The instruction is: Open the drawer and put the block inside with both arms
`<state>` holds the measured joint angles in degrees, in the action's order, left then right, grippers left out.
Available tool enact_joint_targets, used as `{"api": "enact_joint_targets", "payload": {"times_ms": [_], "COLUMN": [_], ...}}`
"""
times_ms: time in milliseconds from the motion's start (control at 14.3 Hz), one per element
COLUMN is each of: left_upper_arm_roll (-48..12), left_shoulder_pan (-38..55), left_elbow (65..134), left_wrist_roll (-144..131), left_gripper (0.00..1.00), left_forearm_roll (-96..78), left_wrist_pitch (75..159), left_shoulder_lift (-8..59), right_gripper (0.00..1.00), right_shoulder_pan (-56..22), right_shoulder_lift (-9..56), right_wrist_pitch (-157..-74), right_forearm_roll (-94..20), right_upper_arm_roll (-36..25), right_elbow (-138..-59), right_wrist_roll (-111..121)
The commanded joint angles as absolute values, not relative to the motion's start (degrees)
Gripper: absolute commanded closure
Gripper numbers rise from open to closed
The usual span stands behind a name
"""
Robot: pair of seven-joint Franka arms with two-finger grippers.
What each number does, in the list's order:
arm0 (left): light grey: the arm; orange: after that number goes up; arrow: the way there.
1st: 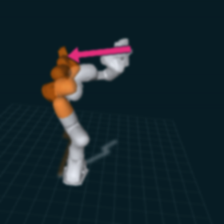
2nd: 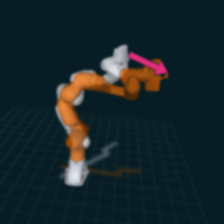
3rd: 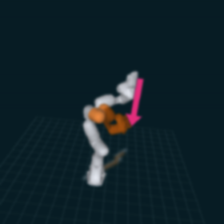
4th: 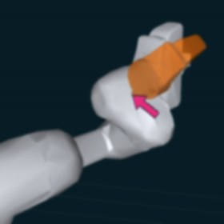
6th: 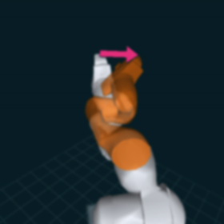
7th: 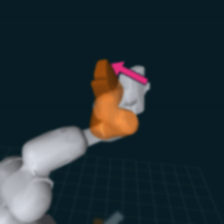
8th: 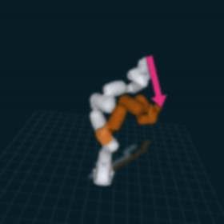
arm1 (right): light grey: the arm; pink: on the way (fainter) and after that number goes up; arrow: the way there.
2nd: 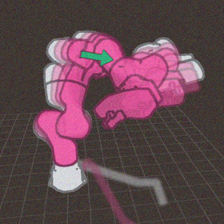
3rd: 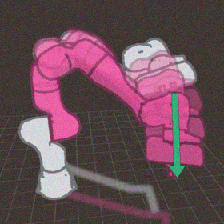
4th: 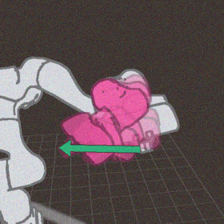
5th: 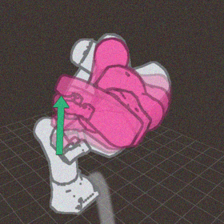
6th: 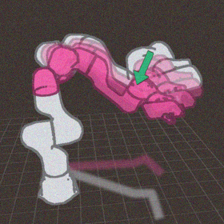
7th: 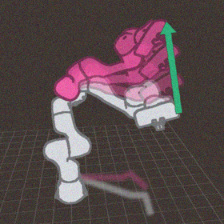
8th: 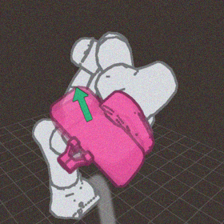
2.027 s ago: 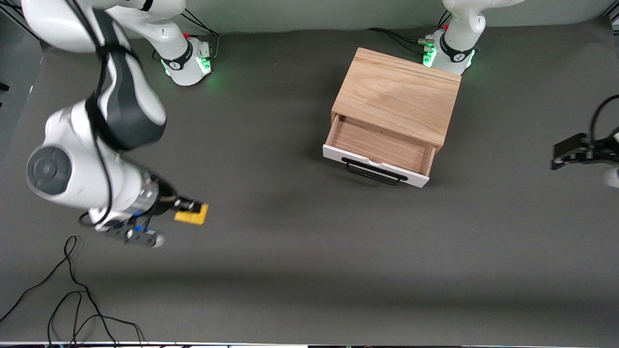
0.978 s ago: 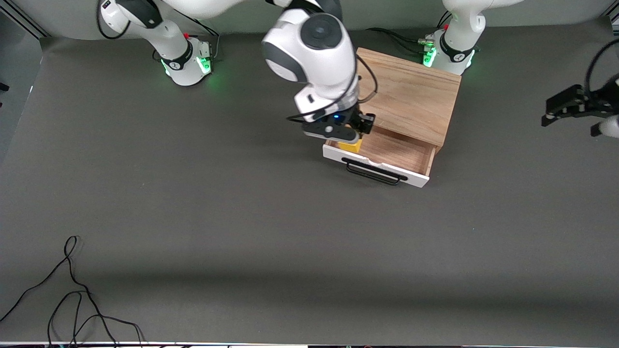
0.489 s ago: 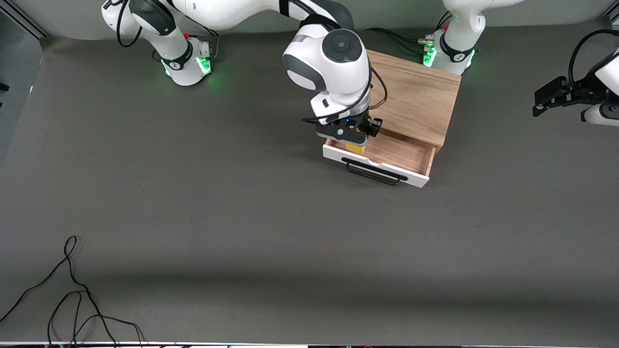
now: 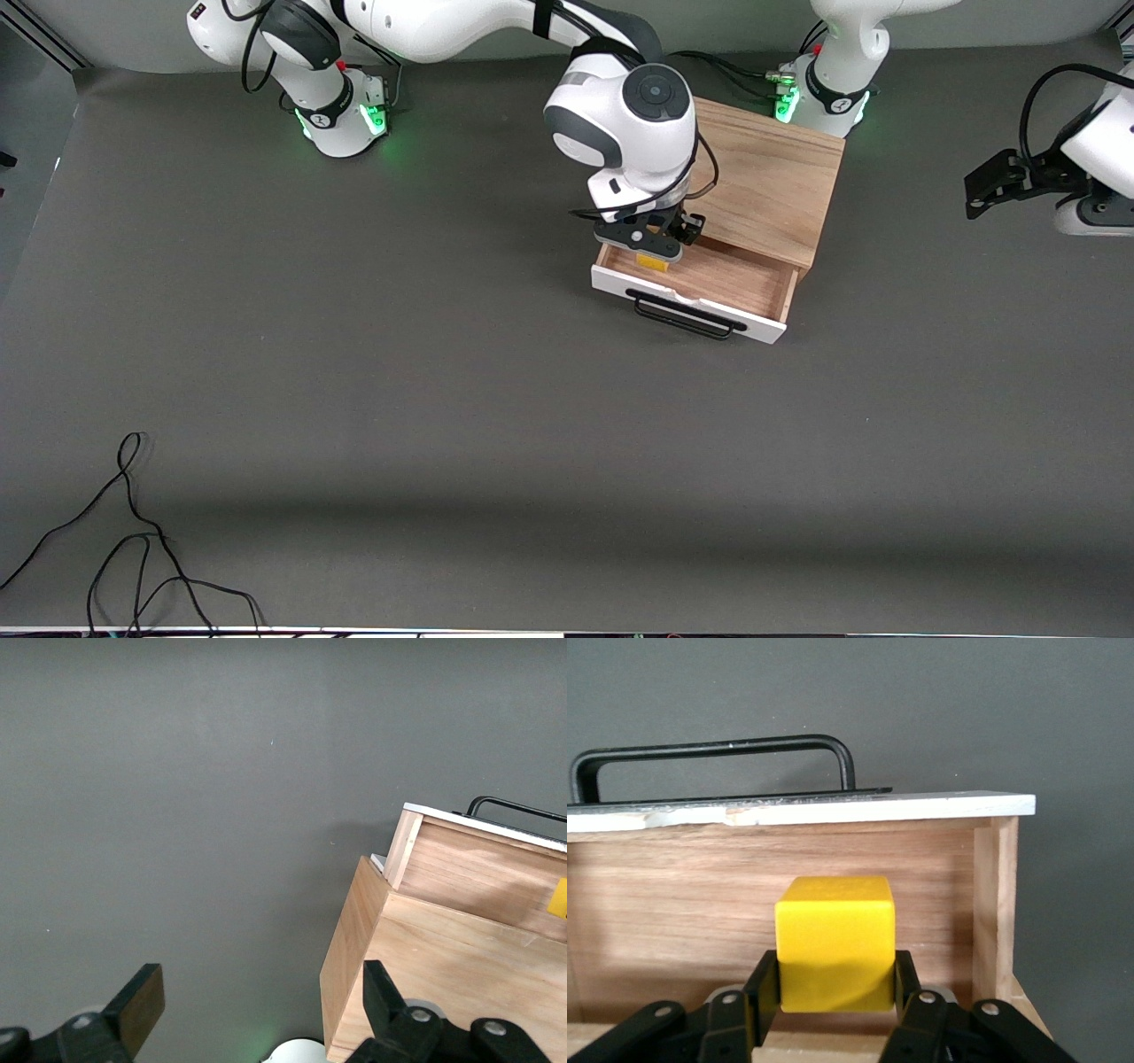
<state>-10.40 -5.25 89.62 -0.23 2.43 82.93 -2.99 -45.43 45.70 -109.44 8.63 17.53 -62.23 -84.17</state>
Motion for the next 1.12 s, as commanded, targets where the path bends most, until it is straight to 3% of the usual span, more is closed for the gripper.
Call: {"api": "enact_joint_targets", "payload": {"times_ms": [0, 140, 280, 419, 699, 1048], "left_upper_arm_roll": [-10.63, -10.55, -10.46, -10.20, -10.11, -10.20], "left_shoulder_pan": [-4.48, -4.66, -4.83, -5.10, -5.71, -5.71], "left_elbow": [90.53, 90.53, 90.53, 90.53, 90.62, 90.62], "left_wrist_roll": [-1.50, -1.32, -1.23, -1.23, -1.23, -1.14], "left_gripper": [0.00, 0.00, 0.00, 0.00, 0.00, 0.00], "left_forearm_roll": [3.26, 2.81, 2.55, 1.59, 0.97, 0.97], "left_wrist_pitch": [83.67, 83.93, 84.20, 84.29, 84.29, 84.29], "left_shoulder_lift": [-4.22, -4.22, -4.22, -4.22, -4.22, -4.22], "right_gripper": [0.75, 0.73, 0.62, 0.00, 0.00, 0.00], "right_shoulder_pan": [-45.97, -45.97, -45.97, -45.97, -45.00, -35.62], "right_shoulder_lift": [46.84, 48.16, 48.86, 48.96, 46.33, 30.80], "right_wrist_pitch": [-109.42, -109.42, -109.42, -109.42, -108.99, -101.88], "right_forearm_roll": [10.37, 12.03, 12.13, 12.65, 14.59, 13.89], "right_upper_arm_roll": [16.70, 16.70, 16.70, 16.70, 16.61, 16.26], "right_elbow": [-61.52, -61.52, -61.52, -61.52, -60.65, -65.46], "right_wrist_roll": [-85.78, -86.22, -86.22, -86.31, -85.70, -80.02]}}
